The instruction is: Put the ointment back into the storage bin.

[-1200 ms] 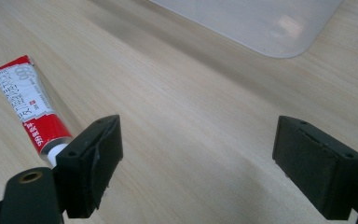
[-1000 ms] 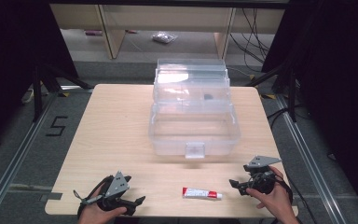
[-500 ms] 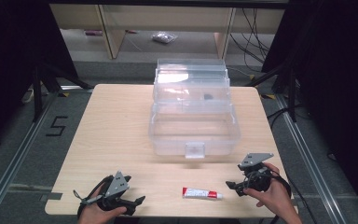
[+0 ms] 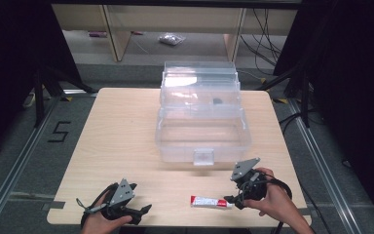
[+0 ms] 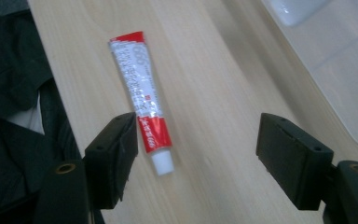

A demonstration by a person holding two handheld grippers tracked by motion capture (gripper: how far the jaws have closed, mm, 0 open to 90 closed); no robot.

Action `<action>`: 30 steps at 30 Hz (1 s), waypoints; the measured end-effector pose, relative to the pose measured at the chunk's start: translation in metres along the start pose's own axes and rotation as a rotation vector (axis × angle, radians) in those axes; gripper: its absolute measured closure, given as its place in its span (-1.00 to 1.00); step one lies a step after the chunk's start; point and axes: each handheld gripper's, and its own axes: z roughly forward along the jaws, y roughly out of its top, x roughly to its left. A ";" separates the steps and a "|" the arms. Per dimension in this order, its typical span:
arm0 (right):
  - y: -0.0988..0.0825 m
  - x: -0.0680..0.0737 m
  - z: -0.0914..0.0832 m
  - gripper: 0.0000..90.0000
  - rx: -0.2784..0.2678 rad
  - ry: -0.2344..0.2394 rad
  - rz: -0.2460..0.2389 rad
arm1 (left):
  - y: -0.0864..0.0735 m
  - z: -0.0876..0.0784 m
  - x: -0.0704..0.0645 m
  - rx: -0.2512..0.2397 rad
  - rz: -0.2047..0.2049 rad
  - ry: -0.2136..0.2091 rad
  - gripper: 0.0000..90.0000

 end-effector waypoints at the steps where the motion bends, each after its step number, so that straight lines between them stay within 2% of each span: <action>1: 0.003 0.001 0.001 -0.29 0.008 0.015 -0.021 | 0.000 0.001 0.000 -0.012 -0.002 0.000 -0.66; 6: 0.011 0.008 0.008 -0.21 0.056 0.044 -0.068 | 0.000 0.001 -0.001 -0.018 -0.011 -0.006 -0.66; 8: 0.014 0.010 0.011 -0.16 0.080 0.052 -0.101 | 0.000 0.001 -0.001 -0.019 -0.008 -0.004 -0.66; 9: 0.015 0.011 0.013 -0.13 0.096 0.058 -0.116 | 0.000 0.001 -0.002 -0.019 -0.019 -0.004 -0.66; 13: 0.016 0.014 0.020 -0.06 0.137 0.061 -0.122 | 0.000 0.002 -0.001 -0.017 -0.012 -0.001 -0.66; 14: 0.017 0.013 0.023 -0.02 0.137 0.069 -0.147 | -0.001 0.002 -0.001 -0.016 -0.020 -0.001 -0.66; 15: 0.017 0.014 0.025 0.01 0.147 0.071 -0.153 | 0.000 0.001 -0.001 -0.015 -0.002 -0.001 -0.66; 18: 0.018 0.015 0.029 0.05 0.170 0.078 -0.177 | 0.000 0.001 0.000 -0.013 -0.001 -0.001 -0.66; 20: 0.018 0.018 0.033 0.09 0.194 0.085 -0.162 | 0.001 0.000 0.000 -0.006 -0.010 -0.020 -0.66; 21: 0.019 0.019 0.033 0.10 0.202 0.078 -0.157 | 0.000 0.001 0.000 -0.022 -0.011 -0.004 -0.67; 22: 0.020 0.019 0.035 0.11 0.205 0.084 -0.185 | 0.001 0.000 0.001 0.002 0.000 -0.014 -0.66; 23: 0.021 0.019 0.036 0.13 0.217 0.083 -0.183 | 0.000 0.001 0.000 -0.014 -0.004 -0.001 -0.67; 25: 0.022 0.020 0.037 0.16 0.219 0.083 -0.190 | 0.000 0.001 -0.001 -0.021 -0.011 -0.006 -0.66; 26: 0.023 0.022 0.038 0.17 0.226 0.077 -0.174 | 0.000 0.001 -0.001 -0.019 -0.020 -0.004 -0.67; 27: 0.024 0.021 0.040 0.18 0.216 0.091 -0.211 | 0.000 0.001 -0.001 -0.018 -0.017 -0.004 -0.66; 28: 0.024 0.023 0.040 0.19 0.230 0.092 -0.184 | 0.000 0.000 -0.001 -0.018 -0.015 -0.010 -0.66; 29: 0.025 0.022 0.043 0.20 0.237 0.074 -0.204 | 0.000 0.001 0.000 -0.017 -0.013 -0.002 -0.66; 30: 0.025 0.025 0.043 0.21 0.251 0.073 -0.166 | 0.000 0.001 0.000 -0.022 -0.018 0.001 -0.66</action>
